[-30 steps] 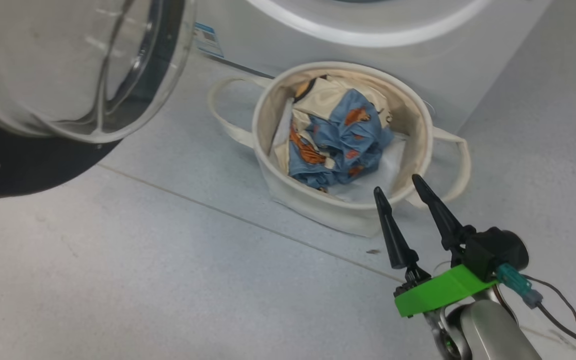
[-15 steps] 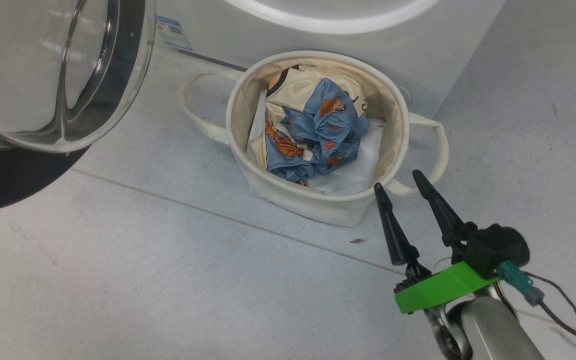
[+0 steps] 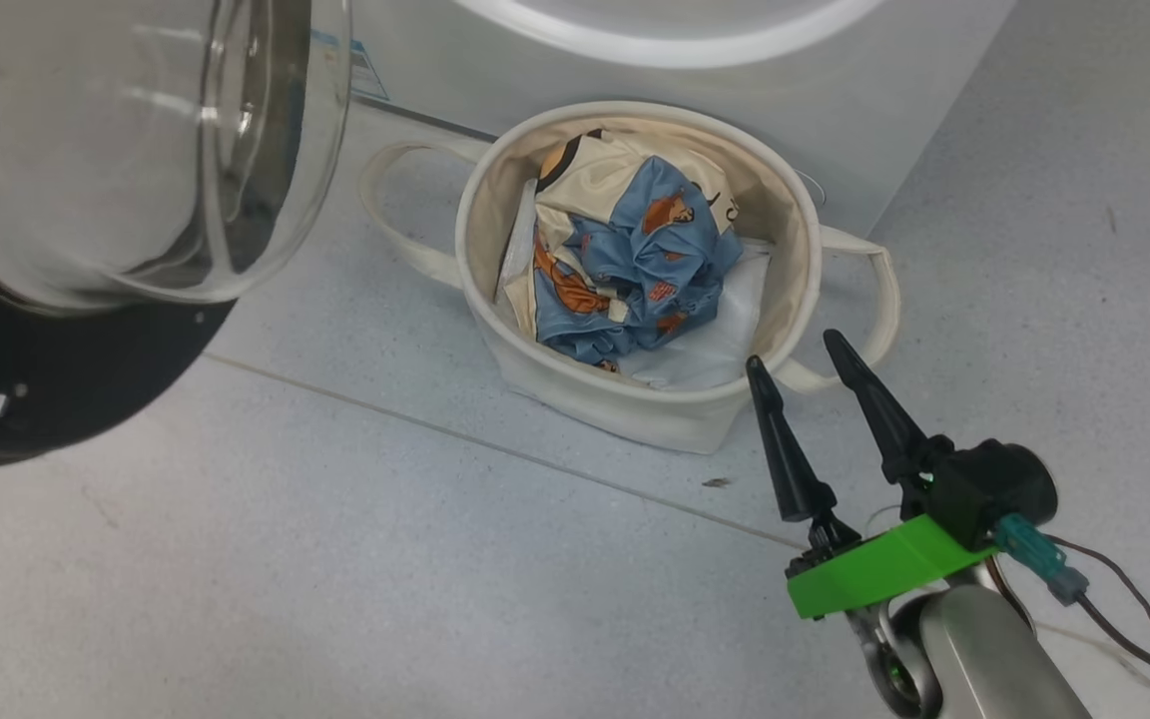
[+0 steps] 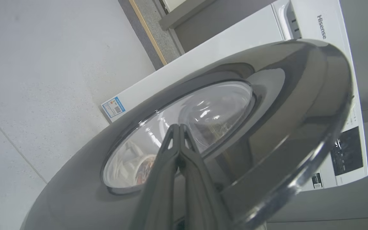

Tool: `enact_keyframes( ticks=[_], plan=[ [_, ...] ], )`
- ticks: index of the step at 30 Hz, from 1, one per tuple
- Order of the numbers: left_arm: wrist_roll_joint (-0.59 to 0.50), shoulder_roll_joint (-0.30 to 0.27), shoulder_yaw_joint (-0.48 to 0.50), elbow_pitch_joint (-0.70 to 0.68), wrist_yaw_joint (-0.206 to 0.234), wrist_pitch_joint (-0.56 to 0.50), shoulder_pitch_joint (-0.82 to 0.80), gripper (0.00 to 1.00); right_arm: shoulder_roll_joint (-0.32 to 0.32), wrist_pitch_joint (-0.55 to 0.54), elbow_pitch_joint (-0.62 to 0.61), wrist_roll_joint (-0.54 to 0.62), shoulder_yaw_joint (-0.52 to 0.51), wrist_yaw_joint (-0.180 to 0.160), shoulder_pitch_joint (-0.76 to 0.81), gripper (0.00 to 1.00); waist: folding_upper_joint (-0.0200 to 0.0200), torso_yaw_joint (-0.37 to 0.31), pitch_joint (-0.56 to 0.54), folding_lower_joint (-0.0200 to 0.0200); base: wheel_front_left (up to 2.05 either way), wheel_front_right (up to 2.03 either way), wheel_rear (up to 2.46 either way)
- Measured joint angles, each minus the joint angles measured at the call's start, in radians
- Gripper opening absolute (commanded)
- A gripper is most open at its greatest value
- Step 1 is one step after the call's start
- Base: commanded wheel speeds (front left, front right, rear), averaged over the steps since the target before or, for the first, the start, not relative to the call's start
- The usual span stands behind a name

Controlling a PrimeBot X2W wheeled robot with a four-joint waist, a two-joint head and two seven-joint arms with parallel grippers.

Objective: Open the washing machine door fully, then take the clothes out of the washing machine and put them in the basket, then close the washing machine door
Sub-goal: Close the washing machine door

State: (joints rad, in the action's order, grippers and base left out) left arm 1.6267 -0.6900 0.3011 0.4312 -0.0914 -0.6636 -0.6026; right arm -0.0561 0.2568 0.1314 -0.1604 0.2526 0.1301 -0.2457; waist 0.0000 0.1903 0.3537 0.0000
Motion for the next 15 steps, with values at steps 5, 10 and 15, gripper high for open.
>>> enact_keyframes(
  ticks=[5, 10, 15],
  plan=[
    [0.002, 0.027, -0.034, -0.125, 0.0, -0.045, 0.076, 0.0, 0.0, 0.0, 0.0, -0.01, 0.0, 0.0, 0.0, 1.0, 0.0, -0.002, -0.008, 0.0, 0.0, 0.0, 0.0],
    [0.003, 0.045, -0.076, -0.257, 0.0, -0.072, 0.125, 0.0, 0.0, 0.0, 0.0, -0.024, 0.0, 0.0, 0.0, 1.0, 0.0, -0.009, -0.017, 0.0, 0.0, 0.0, 0.0],
    [-0.021, 0.082, -0.139, -0.41, -0.001, -0.078, 0.175, 0.0, 0.0, 0.0, 0.0, -0.042, 0.002, 0.0, -0.001, 1.0, 0.0, -0.026, -0.026, 0.0, 0.0, 0.0, 0.0]
  ],
)
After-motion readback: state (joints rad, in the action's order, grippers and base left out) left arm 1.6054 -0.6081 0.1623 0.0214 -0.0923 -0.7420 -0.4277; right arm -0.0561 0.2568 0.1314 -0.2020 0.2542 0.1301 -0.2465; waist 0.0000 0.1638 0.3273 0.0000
